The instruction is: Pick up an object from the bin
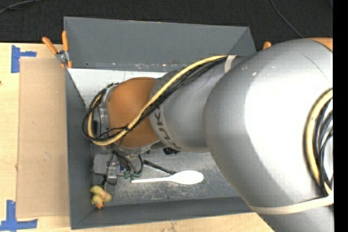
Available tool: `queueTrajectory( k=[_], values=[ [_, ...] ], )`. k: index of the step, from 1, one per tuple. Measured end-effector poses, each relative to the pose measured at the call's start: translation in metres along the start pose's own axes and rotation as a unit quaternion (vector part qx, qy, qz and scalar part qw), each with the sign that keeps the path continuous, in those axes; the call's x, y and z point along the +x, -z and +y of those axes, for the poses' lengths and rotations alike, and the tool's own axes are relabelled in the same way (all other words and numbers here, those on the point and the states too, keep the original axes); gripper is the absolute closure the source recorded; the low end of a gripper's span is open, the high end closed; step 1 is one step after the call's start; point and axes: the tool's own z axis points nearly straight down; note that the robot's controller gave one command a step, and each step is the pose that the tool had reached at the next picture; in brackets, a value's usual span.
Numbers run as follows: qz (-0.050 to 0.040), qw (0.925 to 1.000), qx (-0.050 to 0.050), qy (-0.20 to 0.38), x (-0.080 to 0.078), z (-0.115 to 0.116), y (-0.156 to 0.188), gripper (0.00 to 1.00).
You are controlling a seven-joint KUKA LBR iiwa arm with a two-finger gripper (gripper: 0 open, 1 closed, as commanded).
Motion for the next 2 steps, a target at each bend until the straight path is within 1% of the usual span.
queueTrajectory(
  k=[1,2],
  values=[
    [0.0008,0.9926,0.001,-0.121,0.000,-0.014,-0.002,0.00],
    [0.0003,0.9999,0.002,-0.016,-0.001,-0.001,-0.001,1.00]
  ],
)
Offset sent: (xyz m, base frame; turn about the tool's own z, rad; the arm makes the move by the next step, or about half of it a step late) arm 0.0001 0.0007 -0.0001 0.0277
